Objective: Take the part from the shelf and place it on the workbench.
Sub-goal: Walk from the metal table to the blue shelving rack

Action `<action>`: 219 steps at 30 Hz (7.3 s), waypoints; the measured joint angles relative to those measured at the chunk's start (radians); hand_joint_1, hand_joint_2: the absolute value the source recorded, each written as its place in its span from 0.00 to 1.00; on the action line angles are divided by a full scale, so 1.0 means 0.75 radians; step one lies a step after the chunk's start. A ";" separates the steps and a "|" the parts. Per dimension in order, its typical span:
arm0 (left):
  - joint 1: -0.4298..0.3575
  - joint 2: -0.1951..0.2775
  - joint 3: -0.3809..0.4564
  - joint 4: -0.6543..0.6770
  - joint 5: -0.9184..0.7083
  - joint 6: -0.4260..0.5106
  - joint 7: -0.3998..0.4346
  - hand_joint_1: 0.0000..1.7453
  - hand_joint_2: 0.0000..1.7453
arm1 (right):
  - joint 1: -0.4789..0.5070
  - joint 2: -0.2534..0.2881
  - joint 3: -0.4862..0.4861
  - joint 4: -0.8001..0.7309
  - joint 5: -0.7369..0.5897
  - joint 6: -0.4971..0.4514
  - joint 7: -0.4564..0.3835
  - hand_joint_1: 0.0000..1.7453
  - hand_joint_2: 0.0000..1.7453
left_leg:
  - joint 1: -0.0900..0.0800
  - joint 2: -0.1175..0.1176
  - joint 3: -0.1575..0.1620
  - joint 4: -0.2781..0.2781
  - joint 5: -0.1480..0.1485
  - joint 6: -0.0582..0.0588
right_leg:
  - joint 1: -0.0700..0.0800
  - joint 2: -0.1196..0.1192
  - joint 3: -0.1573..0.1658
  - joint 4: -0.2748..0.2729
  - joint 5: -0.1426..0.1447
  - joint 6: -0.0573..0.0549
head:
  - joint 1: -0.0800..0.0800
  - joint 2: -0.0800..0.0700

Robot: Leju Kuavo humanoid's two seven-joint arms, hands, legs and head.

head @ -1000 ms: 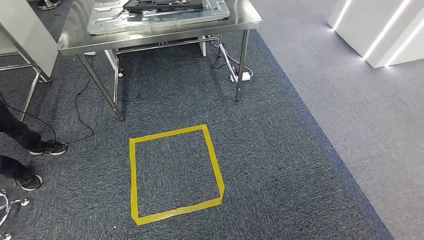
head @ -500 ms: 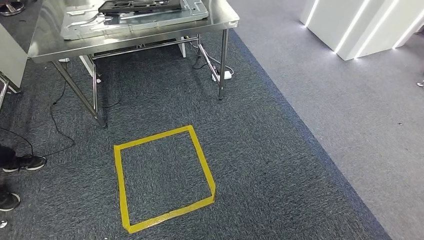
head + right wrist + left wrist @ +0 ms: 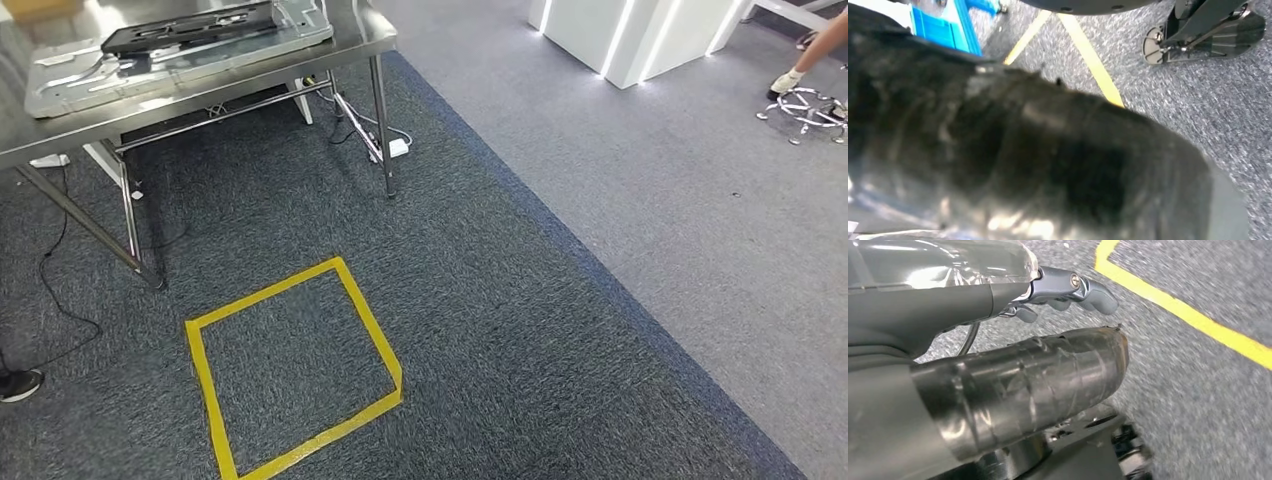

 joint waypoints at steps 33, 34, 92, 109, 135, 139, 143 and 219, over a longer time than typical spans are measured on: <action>0.002 0.000 0.016 0.000 0.005 -0.003 -0.011 0.00 0.00 | -0.013 0.011 0.001 0.033 0.014 0.030 0.019 0.00 0.00 | -0.005 -0.034 -0.079 0.200 -0.094 0.007 | 0.012 0.032 -0.010 0.003 0.009 -0.012 | 0.000 0.000; 0.005 0.000 0.017 0.000 0.006 -0.004 -0.011 0.00 0.00 | -0.013 0.011 0.001 0.033 0.015 0.030 0.021 0.00 0.00 | -0.005 -0.041 -0.104 0.246 -0.098 0.010 | 0.015 0.050 -0.010 0.004 0.009 -0.013 | 0.000 0.000; 0.001 -0.006 0.044 0.000 0.025 -0.023 0.001 0.00 0.00 | -0.004 0.013 0.002 0.038 0.060 0.035 0.071 0.00 0.00 | 0.007 0.002 0.037 0.014 -0.034 -0.006 | -0.011 -0.004 -0.028 0.029 0.001 0.014 | 0.003 0.000; 0.007 -0.008 0.049 0.000 0.024 -0.024 0.001 0.00 0.00 | -0.006 0.012 0.002 0.039 0.081 0.052 0.082 0.00 0.00 | -0.004 -0.041 0.044 -0.149 0.132 0.078 | 0.006 0.039 -0.160 0.275 -0.130 0.059 | 0.010 0.000; 0.004 -0.008 0.050 0.000 0.025 -0.023 0.003 0.00 0.00 | -0.003 0.012 0.002 0.039 0.086 0.057 0.101 0.00 0.00 | -0.008 -0.122 0.048 -0.128 0.111 0.053 | 0.005 0.170 -0.037 0.012 0.033 0.040 | 0.007 0.000; 0.006 -0.009 0.051 0.000 0.025 -0.023 0.002 0.00 0.00 | -0.005 0.012 0.002 0.040 0.090 0.057 0.104 0.00 0.00 | -0.004 -0.048 0.054 -0.157 0.131 0.077 | 0.005 0.044 -0.136 0.218 -0.100 0.065 | 0.015 0.000; 0.009 -0.009 0.051 0.000 0.026 -0.022 0.003 0.00 0.00 | -0.004 0.011 0.002 0.040 0.092 0.058 0.107 0.00 0.00 | -0.004 0.028 0.049 -0.147 0.122 0.071 | -0.008 0.013 -0.150 0.290 -0.102 0.086 | 0.015 0.000; 0.009 -0.006 0.064 0.000 0.019 -0.021 0.011 0.00 0.00 | -0.009 0.002 0.001 0.040 0.150 0.098 0.121 0.00 0.00 | -0.014 -0.045 -0.095 0.247 -0.081 0.008 | 0.020 0.040 -0.030 0.001 0.046 -0.021 | 0.008 0.000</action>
